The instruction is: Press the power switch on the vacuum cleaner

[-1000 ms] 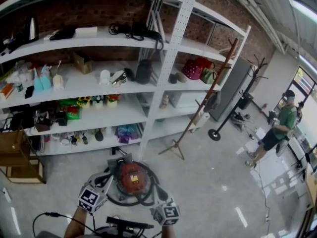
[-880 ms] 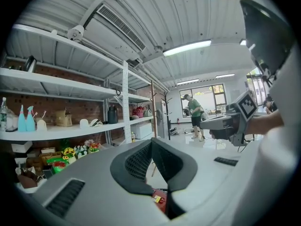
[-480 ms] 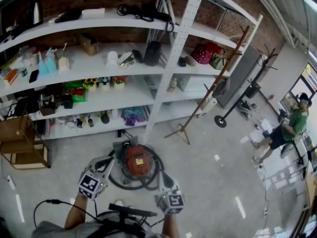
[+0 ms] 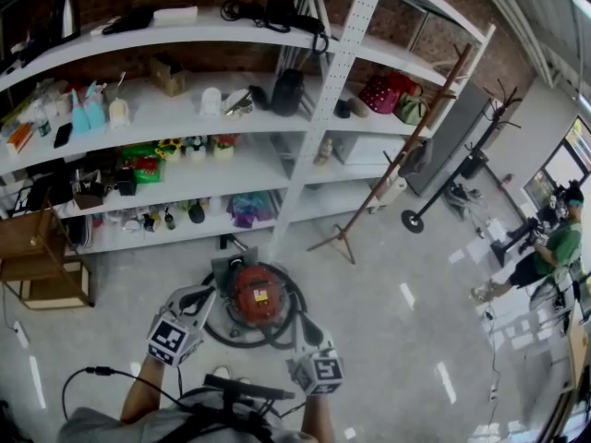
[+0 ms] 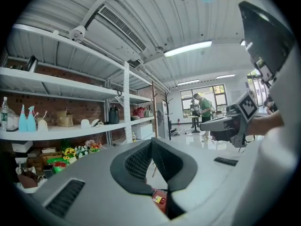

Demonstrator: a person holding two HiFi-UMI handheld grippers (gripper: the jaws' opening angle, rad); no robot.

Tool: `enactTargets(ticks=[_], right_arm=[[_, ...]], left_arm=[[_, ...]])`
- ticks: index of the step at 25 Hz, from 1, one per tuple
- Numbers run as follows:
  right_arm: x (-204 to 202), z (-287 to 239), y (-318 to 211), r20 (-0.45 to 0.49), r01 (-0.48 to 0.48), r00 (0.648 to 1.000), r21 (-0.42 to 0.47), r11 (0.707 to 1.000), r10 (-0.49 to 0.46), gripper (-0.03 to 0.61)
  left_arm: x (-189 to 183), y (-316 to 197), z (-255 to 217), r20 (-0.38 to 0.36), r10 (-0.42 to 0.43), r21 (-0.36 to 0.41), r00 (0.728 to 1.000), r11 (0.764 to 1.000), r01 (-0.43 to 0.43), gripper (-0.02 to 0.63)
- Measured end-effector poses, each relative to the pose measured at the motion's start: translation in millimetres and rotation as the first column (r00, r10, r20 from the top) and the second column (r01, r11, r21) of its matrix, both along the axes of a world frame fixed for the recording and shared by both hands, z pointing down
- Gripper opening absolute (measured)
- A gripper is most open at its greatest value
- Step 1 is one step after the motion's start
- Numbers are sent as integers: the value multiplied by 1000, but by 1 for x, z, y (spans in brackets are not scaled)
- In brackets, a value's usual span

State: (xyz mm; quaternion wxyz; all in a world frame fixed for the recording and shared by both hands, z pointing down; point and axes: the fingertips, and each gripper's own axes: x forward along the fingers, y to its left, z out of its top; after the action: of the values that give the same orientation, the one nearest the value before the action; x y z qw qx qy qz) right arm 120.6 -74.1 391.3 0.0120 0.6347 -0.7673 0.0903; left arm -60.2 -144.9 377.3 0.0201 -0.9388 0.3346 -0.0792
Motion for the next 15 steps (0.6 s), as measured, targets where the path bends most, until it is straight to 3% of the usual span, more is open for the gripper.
enactTargets(ticks=[15], right_arm=[[-6,11,-7,-7,38,999,-13,999,-38,9]], left_arm=[[0,-6,3,1,-1,-3,1000,1000,1,-8]])
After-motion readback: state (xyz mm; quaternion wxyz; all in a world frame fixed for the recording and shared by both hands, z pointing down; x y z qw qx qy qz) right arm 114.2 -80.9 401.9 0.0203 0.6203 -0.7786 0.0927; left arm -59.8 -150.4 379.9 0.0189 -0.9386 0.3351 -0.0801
